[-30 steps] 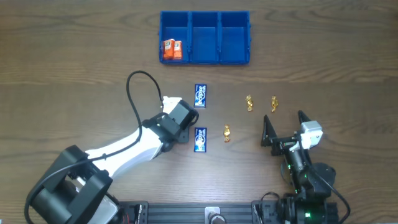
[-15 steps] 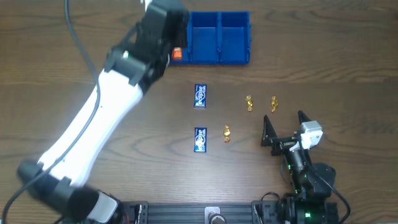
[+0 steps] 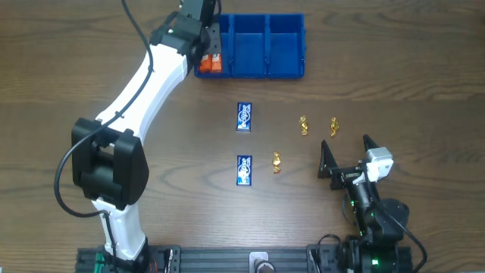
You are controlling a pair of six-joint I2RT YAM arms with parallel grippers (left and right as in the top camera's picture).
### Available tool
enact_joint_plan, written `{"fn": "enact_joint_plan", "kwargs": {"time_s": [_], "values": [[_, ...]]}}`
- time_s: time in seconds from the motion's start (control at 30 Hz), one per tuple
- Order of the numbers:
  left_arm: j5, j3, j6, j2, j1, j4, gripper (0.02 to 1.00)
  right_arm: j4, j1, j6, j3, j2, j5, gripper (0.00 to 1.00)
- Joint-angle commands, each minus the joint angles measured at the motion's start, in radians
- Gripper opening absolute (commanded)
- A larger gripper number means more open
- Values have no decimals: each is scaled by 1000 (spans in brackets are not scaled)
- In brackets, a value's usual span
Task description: Sort Candies Into Trays
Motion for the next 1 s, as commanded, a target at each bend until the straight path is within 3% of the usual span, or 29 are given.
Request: {"fn": "enact_joint_plan", "kwargs": {"time_s": [0.03, 0.17, 0.23, 0.33, 0.4, 0.73, 1.0], "values": [[42, 21, 14, 16, -2, 3, 321, -2, -3, -9, -3, -5, -5, 998], [42, 21, 14, 18, -3, 3, 340, -2, -3, -9, -3, -5, -5, 1000], [42, 20, 14, 18, -4, 3, 457, -2, -3, -9, -3, -5, -5, 1000], [42, 20, 14, 18, -4, 8, 833, -2, -3, -9, -3, -5, -5, 1000], [41, 20, 10, -3, 5, 11, 901, -2, -3, -9, -3, -5, -5, 998], [-111, -175, 58, -671, 16, 38, 930, -2, -3, -9, -3, -5, -5, 998], [-70, -842, 137, -1422, 158, 299, 998, -2, -3, -9, -3, -5, -5, 1000]]}}
